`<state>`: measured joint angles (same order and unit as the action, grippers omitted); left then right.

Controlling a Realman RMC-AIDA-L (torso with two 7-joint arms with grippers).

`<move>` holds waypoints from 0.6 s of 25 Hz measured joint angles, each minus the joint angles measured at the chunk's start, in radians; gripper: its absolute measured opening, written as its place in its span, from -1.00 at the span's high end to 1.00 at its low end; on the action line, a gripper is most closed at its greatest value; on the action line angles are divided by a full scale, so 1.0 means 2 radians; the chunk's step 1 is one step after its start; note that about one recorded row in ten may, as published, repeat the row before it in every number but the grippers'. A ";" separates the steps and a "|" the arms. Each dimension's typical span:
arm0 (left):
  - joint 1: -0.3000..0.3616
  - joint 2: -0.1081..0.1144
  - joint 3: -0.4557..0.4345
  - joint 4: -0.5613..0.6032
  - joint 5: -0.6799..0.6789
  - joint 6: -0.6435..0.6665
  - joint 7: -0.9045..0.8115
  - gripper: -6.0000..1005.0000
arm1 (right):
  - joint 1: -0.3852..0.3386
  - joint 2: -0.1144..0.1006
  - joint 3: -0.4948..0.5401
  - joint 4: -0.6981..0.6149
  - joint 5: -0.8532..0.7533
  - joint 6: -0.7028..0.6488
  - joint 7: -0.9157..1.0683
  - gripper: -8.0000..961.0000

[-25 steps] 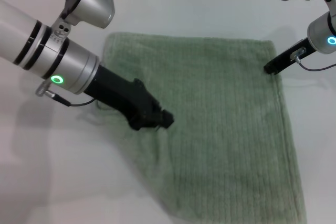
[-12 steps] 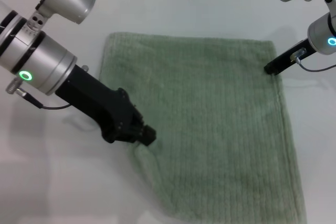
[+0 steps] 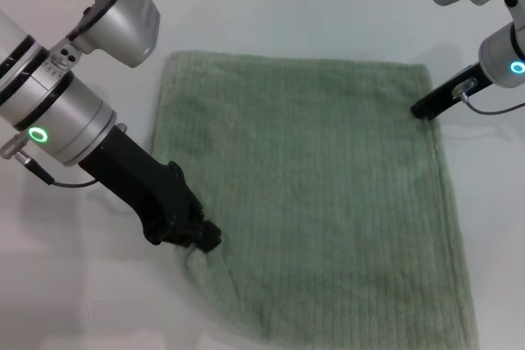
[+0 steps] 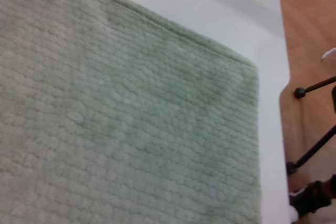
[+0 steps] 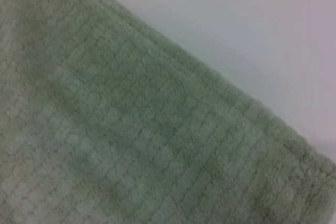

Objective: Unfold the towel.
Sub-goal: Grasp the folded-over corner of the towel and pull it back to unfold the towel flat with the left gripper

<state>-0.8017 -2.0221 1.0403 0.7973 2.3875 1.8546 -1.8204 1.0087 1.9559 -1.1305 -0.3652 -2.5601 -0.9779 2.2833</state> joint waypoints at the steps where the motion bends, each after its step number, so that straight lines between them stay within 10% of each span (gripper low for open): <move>1: -0.001 0.001 -0.005 0.000 0.000 0.012 -0.004 0.73 | 0.000 0.000 0.000 0.000 0.000 0.000 0.000 0.79; 9: 0.011 0.005 -0.012 0.026 0.002 0.049 -0.005 0.66 | 0.000 0.002 0.000 0.001 -0.004 0.001 0.000 0.79; 15: 0.022 0.006 -0.022 0.062 -0.002 0.059 -0.002 0.14 | 0.000 0.002 0.000 0.001 -0.005 0.000 0.000 0.78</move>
<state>-0.7586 -2.0101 0.9955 0.9214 2.3835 1.9716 -1.8243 1.0089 1.9603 -1.1305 -0.3634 -2.5698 -0.9781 2.2825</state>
